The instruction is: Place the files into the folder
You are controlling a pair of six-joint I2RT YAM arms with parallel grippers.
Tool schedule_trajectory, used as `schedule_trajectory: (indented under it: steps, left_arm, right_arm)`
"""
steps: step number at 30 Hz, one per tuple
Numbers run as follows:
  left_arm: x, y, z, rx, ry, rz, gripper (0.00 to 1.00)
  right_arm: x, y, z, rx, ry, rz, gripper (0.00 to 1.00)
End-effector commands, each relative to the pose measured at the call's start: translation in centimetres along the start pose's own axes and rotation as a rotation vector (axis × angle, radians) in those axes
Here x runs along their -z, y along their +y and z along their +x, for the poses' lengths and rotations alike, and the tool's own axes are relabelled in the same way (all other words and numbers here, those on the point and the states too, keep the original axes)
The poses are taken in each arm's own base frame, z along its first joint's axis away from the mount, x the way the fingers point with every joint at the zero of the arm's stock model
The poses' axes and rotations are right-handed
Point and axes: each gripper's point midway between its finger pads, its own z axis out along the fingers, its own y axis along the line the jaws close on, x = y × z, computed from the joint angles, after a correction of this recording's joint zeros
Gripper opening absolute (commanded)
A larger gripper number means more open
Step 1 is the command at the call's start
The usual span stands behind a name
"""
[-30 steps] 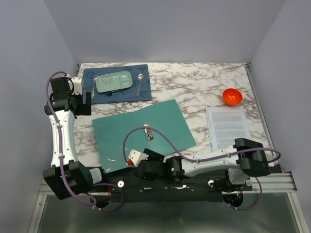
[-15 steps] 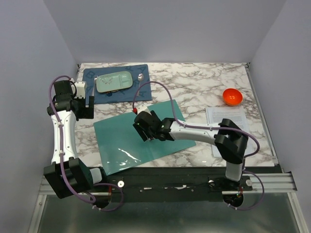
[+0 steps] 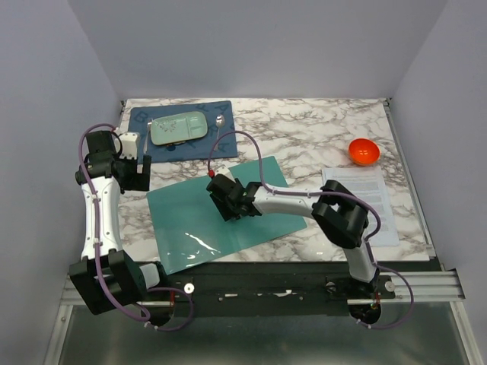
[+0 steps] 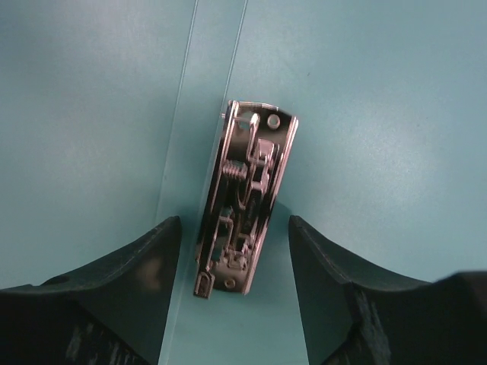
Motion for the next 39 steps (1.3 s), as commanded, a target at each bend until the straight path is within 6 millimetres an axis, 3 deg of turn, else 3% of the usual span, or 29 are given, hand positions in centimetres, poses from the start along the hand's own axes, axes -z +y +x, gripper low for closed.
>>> schedule_trajectory:
  steps: [1,4,5,8,13,19,24,29,30,31,32,34,37,39]
  left_arm:
    - [0.5,-0.8,0.5,-0.048,-0.006,0.051,0.99]
    - [0.5,-0.8,0.5,-0.053,-0.008,0.052,0.99]
    - [0.5,-0.8,0.6,-0.056,-0.006,0.053,0.99]
    - [0.3,-0.8,0.7,-0.058,-0.002,0.054,0.99]
    - [0.1,-1.2,0.9,-0.058,-0.002,0.076,0.99]
    - [-0.2,-1.6,1.0,-0.053,-0.002,0.097,0.99]
    - [-0.2,-1.7,1.0,-0.055,-0.005,0.099,0.99]
    - [0.1,-1.7,1.2,-0.062,-0.008,0.094,0.99]
    - [0.1,-1.6,1.2,-0.064,-0.009,0.089,0.99]
    - [0.2,-1.6,1.2,-0.065,-0.011,0.089,0.99]
    - [0.3,-1.6,1.2,-0.072,-0.011,0.088,0.99]
    - [0.5,-1.3,1.1,-0.080,-0.016,0.072,0.99]
    - [0.8,-1.1,1.0,-0.088,-0.026,0.055,0.99]
    - [1.1,-1.1,0.8,-0.093,-0.037,0.050,0.99]
  right_arm:
    - [-1.5,-0.1,0.9,-0.051,0.050,0.010,0.64]
    - [-1.8,-0.5,1.0,-0.083,0.058,0.019,0.58]
    - [-1.8,-0.7,1.0,-0.094,0.057,0.024,0.48]
    - [-1.8,-1.4,1.5,-0.160,0.074,0.031,0.35]
    - [-1.5,-3.1,3.5,-0.235,0.089,0.105,0.31]
    - [-0.8,-5.8,7.5,-0.413,0.129,0.233,0.25]
    - [-0.8,-5.9,8.4,-0.447,0.140,0.227,0.27]
    - [0.3,-6.9,6.9,-0.457,0.101,0.242,0.31]
    - [0.8,-7.1,6.6,-0.460,0.096,0.242,0.46]
    - [1.3,-7.2,6.2,-0.469,0.091,0.234,0.53]
    - [2.5,-7.5,4.7,-0.490,0.058,0.217,0.58]
    - [4.1,-8.5,3.7,-0.505,0.040,0.220,0.66]
    - [6.5,-12.8,1.5,-0.567,-0.011,0.253,0.70]
    - [7.6,-17.3,1.1,-0.633,-0.017,0.318,0.70]
